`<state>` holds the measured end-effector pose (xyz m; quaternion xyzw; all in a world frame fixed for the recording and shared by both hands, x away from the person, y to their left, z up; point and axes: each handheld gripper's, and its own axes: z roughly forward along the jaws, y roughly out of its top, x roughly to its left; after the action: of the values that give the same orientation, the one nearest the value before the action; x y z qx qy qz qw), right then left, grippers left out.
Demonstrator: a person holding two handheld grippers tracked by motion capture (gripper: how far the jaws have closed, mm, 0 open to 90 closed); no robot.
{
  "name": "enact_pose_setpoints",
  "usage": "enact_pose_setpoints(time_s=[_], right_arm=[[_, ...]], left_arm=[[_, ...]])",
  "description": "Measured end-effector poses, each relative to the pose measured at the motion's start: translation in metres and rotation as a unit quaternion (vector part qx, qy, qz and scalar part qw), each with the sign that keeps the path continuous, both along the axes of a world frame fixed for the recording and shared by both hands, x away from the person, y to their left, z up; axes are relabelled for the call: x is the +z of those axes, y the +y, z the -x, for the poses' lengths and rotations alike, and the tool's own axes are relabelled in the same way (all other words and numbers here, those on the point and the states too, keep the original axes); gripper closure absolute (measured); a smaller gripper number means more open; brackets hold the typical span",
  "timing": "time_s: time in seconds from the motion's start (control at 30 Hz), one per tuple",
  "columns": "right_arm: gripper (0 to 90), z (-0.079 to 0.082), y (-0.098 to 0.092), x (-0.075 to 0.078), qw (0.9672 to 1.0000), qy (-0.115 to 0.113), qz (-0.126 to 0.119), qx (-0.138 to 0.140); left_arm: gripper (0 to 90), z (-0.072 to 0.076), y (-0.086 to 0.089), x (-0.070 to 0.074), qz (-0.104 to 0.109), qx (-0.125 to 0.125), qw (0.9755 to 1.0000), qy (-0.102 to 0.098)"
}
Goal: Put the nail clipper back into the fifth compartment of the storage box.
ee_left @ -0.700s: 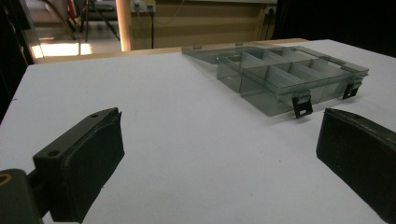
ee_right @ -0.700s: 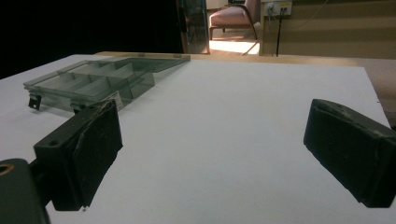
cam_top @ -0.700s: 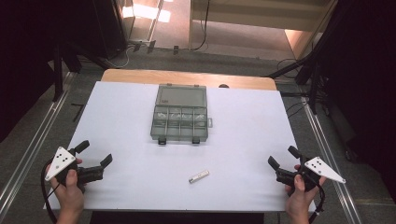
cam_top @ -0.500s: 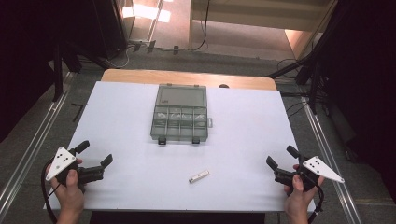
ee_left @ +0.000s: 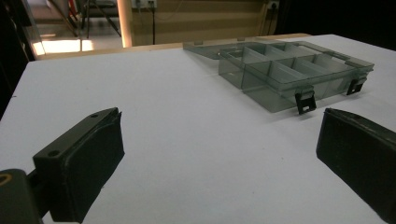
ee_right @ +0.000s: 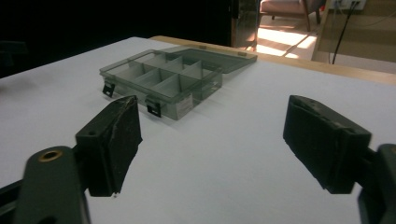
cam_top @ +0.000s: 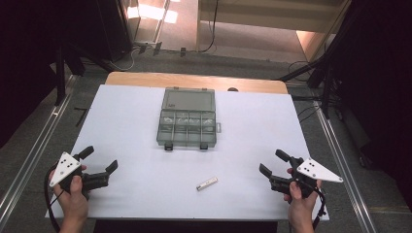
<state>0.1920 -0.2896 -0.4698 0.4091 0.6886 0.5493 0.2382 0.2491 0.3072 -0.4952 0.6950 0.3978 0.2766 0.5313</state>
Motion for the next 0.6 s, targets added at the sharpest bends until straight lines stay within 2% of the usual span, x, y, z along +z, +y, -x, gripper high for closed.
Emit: enact_pose_setpoints(time_s=[0.03,0.1,0.13,0.17,0.23,0.3,0.37,0.47,0.5,0.53,0.57,0.6], right_arm=[[23.3,0.000,0.000,0.000,1.0000,0.000,0.000,0.000],[27.8,-0.003,0.007,0.003,0.9997,0.007,-0.002,0.021],[34.5,-0.006,0.015,0.006,0.9990,0.015,0.006,0.041],[34.5,-0.006,0.015,0.006,0.9990,0.015,0.006,0.041],[42.1,-0.013,0.027,0.009,0.9967,0.027,0.014,0.076],[44.6,-0.015,0.031,0.010,0.9961,0.029,0.018,0.082],[50.9,-0.021,0.045,0.012,0.9943,0.038,0.039,0.091],[61.3,-0.025,0.057,0.012,0.9929,0.039,0.041,0.105],[61.3,-0.025,0.057,0.012,0.9929,0.039,0.041,0.105],[68.0,-0.029,0.064,0.013,0.9916,0.041,0.048,0.112],[68.0,-0.029,0.064,0.013,0.9916,0.041,0.048,0.112],[74.2,-0.032,0.070,0.014,0.9894,0.044,0.050,0.129]], left_arm=[[0.4,0.000,0.000,0.000,0.000,0.000,1.0000,0.001],[0.4,0.000,0.000,0.000,0.002,0.000,1.0000,0.001],[0.4,0.000,0.000,0.000,0.000,0.001,1.0000,0.002],[0.4,0.000,0.000,0.000,0.000,0.001,1.0000,0.002],[0.4,0.000,0.000,0.000,0.000,0.001,1.0000,0.002],[0.4,0.000,0.000,0.000,-0.001,0.001,1.0000,0.002],[0.4,0.000,0.000,0.000,-0.003,0.002,1.0000,0.002],[0.4,0.000,0.000,0.000,-0.003,0.002,1.0000,0.002],[0.4,0.000,0.000,0.000,-0.003,0.002,1.0000,0.002],[0.4,0.000,0.000,0.000,-0.003,0.002,1.0000,0.002],[0.4,0.000,0.000,0.000,-0.003,0.002,1.0000,0.002],[0.4,-0.001,0.000,0.000,-0.003,0.002,1.0000,0.003]])
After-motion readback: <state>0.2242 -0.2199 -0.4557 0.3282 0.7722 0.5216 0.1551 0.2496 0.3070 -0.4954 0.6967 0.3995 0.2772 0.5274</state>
